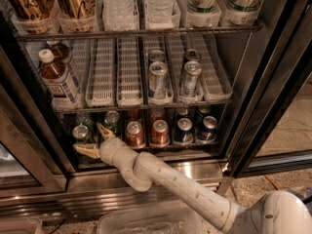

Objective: Pick green can from bottom shelf of fridge

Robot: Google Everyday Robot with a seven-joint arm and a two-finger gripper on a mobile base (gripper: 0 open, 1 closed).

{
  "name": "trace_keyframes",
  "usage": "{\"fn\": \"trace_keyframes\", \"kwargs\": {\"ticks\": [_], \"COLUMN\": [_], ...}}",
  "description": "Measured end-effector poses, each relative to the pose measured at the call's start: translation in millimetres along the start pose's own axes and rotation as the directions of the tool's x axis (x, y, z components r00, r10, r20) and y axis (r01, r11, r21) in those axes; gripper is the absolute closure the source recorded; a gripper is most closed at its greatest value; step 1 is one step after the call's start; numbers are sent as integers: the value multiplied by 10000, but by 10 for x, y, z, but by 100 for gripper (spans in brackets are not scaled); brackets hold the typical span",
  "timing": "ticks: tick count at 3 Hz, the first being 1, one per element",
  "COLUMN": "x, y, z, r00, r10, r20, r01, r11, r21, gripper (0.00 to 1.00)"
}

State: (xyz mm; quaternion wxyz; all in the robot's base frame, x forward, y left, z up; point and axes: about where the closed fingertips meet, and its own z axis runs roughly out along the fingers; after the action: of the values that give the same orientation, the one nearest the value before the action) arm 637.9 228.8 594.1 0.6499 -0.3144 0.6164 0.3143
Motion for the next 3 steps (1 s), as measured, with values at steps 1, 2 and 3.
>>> {"fn": "trace_keyframes", "kwargs": {"ticks": [1,2,3], "x": [2,9,17], "y": [19,53,97], "z": [-1,16,40], "r00": [10000,10000,10000], "r10": [-5,-10,-20], "r20": [-17,-58,-84], "r01": [5,10,18], "r11": [10000,10000,9998], "r21": [-20,-89,-173], "gripper": [23,23,43]}}
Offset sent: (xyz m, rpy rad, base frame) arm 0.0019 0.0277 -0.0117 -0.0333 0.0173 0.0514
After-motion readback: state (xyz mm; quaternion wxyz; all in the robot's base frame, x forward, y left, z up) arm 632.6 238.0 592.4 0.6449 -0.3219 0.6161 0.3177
